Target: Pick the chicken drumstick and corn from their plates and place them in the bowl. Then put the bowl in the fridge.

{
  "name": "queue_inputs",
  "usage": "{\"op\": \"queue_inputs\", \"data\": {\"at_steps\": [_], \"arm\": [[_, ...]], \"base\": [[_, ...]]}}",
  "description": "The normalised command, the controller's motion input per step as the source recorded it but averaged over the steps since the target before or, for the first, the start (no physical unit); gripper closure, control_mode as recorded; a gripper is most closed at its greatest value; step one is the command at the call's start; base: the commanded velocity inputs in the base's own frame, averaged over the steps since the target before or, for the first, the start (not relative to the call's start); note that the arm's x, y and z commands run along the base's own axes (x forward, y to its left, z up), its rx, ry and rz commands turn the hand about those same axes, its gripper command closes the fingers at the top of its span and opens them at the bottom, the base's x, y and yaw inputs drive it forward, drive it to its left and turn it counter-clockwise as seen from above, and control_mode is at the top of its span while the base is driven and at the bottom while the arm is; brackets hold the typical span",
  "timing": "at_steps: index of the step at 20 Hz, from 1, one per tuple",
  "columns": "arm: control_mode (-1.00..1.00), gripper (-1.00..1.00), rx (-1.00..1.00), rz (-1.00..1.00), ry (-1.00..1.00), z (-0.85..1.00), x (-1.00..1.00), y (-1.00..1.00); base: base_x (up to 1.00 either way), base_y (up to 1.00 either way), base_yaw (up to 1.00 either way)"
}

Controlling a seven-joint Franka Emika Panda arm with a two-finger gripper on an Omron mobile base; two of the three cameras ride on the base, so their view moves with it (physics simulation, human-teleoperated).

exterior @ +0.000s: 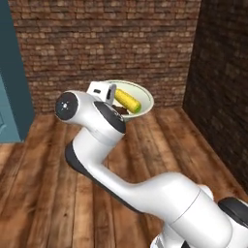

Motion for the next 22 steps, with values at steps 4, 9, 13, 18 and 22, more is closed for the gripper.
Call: {"op": "queue_inputs", "data": {"at_steps": [4,9,13,18,22], "arm": [[1.0,1.0,0.0,0.0,0.0,0.0,0.0,0.0],[1.0,1.0,0.0,0.0,0.0,0.0,0.0,0.0],[1.0,1.0,0.0,0.0,0.0,0.0,0.0,0.0],[1.0,1.0,0.0,0.0,0.0,0.0,0.0,0.0],[1.0,1.0,0.0,0.0,0.0,0.0,0.0,0.0]], "base": [[0.84,-0.08,0.26],[0.7,-0.06,0.45],[0.69,-0.05,0.44],[0.71,-0.05,0.4],[0.69,-0.04,0.41]]}}
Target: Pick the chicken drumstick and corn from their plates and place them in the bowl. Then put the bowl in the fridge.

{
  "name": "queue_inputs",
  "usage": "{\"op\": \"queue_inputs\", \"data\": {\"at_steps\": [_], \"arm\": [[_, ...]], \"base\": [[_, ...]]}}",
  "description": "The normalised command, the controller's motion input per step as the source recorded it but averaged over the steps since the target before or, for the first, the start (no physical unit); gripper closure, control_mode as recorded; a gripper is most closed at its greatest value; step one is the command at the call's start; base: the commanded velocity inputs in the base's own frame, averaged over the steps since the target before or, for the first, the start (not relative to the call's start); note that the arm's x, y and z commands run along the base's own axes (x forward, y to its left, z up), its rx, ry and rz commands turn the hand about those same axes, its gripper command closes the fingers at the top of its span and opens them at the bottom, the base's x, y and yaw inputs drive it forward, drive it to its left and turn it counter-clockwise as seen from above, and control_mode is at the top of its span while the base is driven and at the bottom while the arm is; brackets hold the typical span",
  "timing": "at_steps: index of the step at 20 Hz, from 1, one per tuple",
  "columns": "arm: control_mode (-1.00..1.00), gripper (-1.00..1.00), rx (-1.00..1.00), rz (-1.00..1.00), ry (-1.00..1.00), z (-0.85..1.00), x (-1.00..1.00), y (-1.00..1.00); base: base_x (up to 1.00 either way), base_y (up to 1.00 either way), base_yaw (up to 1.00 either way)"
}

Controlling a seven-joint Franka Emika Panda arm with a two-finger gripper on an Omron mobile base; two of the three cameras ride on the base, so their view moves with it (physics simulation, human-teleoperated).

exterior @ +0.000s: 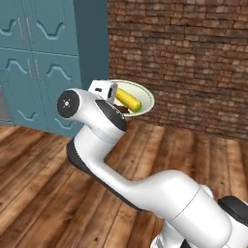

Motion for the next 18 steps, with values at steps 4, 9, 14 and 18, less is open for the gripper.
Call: {"op": "queue_inputs", "data": {"at_steps": [4,9,14,18], "arm": [[1.0,1.0,0.0,0.0,0.0,0.0,0.0,0.0],[1.0,1.0,0.0,0.0,0.0,0.0,0.0,0.0],[1.0,1.0,0.0,0.0,0.0,0.0,0.0,0.0],[1.0,1.0,0.0,0.0,0.0,0.0,0.0,0.0]], "base": [[0.7,-0.04,0.4],[0.7,-0.03,0.45],[0.75,0.0,0.32],[0.8,0.0,0.24]]}}
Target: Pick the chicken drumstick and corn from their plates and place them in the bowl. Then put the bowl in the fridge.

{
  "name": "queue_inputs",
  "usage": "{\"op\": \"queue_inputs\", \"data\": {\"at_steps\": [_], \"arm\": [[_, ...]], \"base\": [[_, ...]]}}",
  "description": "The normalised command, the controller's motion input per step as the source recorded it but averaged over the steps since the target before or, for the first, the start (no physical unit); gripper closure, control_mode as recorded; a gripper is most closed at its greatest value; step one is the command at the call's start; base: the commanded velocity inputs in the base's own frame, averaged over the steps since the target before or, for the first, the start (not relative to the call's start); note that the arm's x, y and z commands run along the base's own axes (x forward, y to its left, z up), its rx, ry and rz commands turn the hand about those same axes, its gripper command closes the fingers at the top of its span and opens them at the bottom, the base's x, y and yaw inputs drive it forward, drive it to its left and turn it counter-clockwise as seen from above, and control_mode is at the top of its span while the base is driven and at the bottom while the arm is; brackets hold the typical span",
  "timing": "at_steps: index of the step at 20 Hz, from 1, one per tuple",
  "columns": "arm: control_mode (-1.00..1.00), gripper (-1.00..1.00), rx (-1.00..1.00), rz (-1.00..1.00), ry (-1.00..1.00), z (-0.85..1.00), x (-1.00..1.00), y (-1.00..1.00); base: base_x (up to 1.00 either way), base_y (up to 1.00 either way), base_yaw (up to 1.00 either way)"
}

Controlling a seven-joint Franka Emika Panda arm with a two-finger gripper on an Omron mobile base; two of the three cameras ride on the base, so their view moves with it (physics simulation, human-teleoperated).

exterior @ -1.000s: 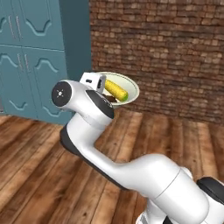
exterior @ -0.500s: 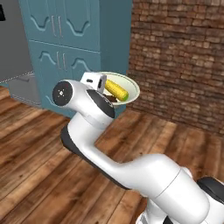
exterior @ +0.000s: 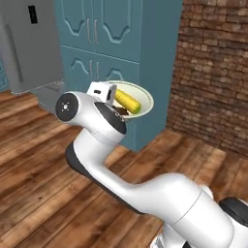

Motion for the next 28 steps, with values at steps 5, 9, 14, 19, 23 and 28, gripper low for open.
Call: {"op": "queue_inputs", "data": {"at_steps": [5,9,14,19,23,28], "arm": [[1.0,1.0,0.0,0.0,0.0,0.0,0.0,0.0],[1.0,1.0,0.0,0.0,0.0,0.0,0.0,0.0],[1.0,1.0,0.0,0.0,0.0,0.0,0.0,0.0],[1.0,1.0,0.0,0.0,0.0,0.0,0.0,0.0],[1.0,1.0,0.0,0.0,0.0,0.0,0.0,0.0],[1.0,1.0,0.0,0.0,0.0,0.0,0.0,0.0]], "base": [[0.89,0.02,0.2],[0.84,0.0,0.29],[0.81,0.0,0.29],[0.69,0.0,0.39],[0.72,0.01,0.33],[0.81,0.12,0.18]]}}
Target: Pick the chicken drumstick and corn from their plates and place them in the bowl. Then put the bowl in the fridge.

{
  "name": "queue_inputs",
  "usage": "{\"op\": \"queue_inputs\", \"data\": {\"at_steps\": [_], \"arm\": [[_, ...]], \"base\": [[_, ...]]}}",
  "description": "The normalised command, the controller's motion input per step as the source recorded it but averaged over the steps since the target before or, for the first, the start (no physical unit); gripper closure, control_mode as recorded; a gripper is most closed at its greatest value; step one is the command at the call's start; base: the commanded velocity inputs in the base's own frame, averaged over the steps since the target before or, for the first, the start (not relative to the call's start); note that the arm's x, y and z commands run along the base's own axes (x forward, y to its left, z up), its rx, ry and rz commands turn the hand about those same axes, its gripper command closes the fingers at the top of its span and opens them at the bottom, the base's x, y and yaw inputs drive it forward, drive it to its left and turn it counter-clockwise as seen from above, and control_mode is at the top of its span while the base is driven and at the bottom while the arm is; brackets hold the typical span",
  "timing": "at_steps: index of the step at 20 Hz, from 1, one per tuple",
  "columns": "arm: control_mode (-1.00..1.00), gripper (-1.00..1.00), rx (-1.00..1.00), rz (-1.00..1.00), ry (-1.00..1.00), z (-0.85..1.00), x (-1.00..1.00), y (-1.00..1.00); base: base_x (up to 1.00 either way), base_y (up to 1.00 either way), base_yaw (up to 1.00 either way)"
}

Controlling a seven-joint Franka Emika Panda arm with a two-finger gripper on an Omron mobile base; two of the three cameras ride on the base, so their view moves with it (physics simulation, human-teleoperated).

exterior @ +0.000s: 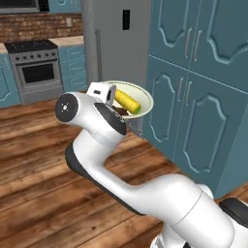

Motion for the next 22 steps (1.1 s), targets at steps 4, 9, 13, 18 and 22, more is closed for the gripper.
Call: {"op": "queue_inputs", "data": {"at_steps": [4,9,13,18,22], "arm": [[1.0,1.0,0.0,0.0,0.0,0.0,0.0,0.0],[1.0,1.0,0.0,0.0,0.0,0.0,0.0,0.0],[1.0,1.0,0.0,0.0,0.0,0.0,0.0,0.0],[1.0,1.0,0.0,0.0,0.0,0.0,0.0,0.0],[1.0,1.0,0.0,0.0,0.0,0.0,0.0,0.0]], "base": [[0.88,0.25,0.05],[0.89,0.31,0.02],[0.9,0.35,0.0],[0.88,0.41,0.0],[0.87,0.43,0.0]]}}
